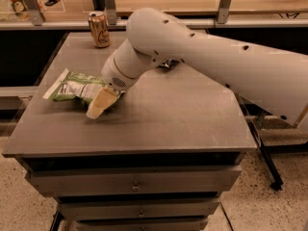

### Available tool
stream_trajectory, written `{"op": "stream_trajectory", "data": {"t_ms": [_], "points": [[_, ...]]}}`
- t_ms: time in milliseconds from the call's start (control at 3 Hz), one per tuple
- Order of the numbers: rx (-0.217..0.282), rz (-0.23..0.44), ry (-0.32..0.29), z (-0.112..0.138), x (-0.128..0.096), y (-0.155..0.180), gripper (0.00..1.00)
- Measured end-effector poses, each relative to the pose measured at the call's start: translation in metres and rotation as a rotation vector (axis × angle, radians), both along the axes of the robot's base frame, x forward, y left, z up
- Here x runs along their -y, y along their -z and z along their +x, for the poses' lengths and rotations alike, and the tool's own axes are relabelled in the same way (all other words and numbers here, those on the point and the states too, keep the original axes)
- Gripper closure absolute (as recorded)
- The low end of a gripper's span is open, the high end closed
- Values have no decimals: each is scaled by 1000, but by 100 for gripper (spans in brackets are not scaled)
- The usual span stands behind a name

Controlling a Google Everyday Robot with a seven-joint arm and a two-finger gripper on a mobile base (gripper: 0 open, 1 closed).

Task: Move green jalapeno chip bag near orange can

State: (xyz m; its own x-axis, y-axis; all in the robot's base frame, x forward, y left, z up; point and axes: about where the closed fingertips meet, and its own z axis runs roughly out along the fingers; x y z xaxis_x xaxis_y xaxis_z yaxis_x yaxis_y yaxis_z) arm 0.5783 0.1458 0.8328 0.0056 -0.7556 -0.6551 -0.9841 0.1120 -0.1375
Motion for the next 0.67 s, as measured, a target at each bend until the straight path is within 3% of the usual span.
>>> {"op": "stream_trajectory", "data": {"t_ms": [667], "points": [[84,17,-45,30,28,1,64]]}}
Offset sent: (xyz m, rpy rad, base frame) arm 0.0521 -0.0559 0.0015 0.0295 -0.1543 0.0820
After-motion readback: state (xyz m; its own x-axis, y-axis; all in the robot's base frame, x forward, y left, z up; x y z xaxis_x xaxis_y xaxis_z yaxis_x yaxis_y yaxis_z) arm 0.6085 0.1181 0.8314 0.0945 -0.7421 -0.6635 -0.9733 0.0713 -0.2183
